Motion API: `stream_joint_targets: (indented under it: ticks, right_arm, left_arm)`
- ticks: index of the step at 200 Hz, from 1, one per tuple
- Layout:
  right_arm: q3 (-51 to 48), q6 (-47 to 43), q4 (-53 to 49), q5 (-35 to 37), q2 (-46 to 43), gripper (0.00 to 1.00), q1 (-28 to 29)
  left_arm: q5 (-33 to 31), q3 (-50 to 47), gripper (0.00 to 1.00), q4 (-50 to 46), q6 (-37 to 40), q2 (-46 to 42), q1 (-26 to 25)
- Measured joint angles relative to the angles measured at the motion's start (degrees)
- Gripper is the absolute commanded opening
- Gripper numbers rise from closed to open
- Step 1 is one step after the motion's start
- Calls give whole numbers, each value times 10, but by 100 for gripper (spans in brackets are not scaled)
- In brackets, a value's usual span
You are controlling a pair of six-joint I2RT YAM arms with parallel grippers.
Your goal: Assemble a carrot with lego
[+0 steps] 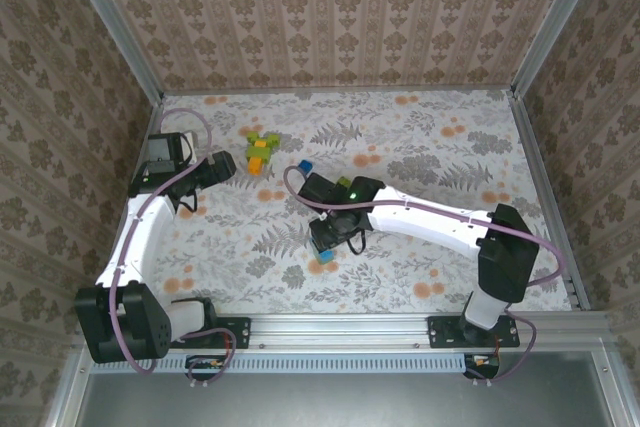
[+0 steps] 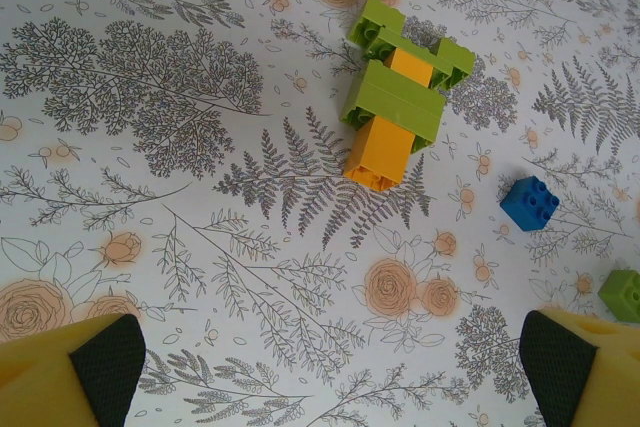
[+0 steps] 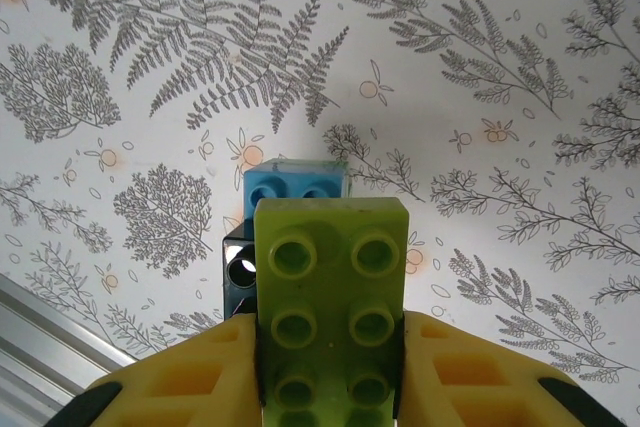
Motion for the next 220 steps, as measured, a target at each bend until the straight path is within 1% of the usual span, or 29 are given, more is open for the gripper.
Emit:
stream_joint_targets:
  ticks: [116,220]
  right_arm:
    - [28,-1,-14,-4,32,32,2]
    - [36,-1,-21,-14,37,32,6]
  left_arm:
    - [0,0,100,0,0,0,0]
    - [0,0,100,0,0,0,0]
